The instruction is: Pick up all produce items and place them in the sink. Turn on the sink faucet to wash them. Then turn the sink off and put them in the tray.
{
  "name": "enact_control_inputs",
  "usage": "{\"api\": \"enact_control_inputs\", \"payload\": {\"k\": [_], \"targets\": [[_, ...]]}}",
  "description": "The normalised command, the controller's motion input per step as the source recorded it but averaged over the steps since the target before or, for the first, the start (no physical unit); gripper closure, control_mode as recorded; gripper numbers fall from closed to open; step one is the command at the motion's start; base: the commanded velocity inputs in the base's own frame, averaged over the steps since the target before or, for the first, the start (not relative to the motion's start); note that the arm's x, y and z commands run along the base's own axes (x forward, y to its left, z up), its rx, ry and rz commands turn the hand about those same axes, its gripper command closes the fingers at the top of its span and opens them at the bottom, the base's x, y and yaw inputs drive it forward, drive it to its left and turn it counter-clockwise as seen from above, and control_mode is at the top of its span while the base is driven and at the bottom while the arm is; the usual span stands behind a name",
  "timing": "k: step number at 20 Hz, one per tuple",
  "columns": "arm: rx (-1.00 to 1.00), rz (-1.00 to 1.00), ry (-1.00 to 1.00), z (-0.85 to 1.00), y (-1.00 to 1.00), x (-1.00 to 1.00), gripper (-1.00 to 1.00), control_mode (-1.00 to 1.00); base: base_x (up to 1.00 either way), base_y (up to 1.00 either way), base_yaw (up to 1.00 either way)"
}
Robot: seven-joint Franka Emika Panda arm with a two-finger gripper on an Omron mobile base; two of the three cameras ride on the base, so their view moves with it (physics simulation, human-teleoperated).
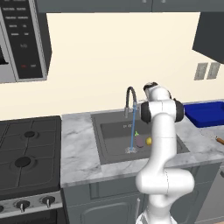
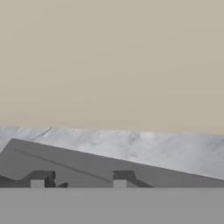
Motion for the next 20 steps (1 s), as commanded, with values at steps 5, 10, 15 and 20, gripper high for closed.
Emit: {"api": "enact_control_inputs", "payload": {"k": [5,10,15,20], "targets": [[0.0,-0.02,0.05,-0.34,-1.0,0.0,1.0,-1.0,0.0,0.0,0.0],[0.01,0.0,0.0,-0.04,-0.33,-0.16,-1.0,-1.0,0.0,0.0,0.0],[0.05,0.0,-0.04,0.29,-0.09,-0.51,-1.0,-1.0,0.0,0.0,0.0],[0.11,0.0,-0.09,0.58,-0.24,-0.77,-1.0,-1.0,0.0,0.0,0.0]]}}
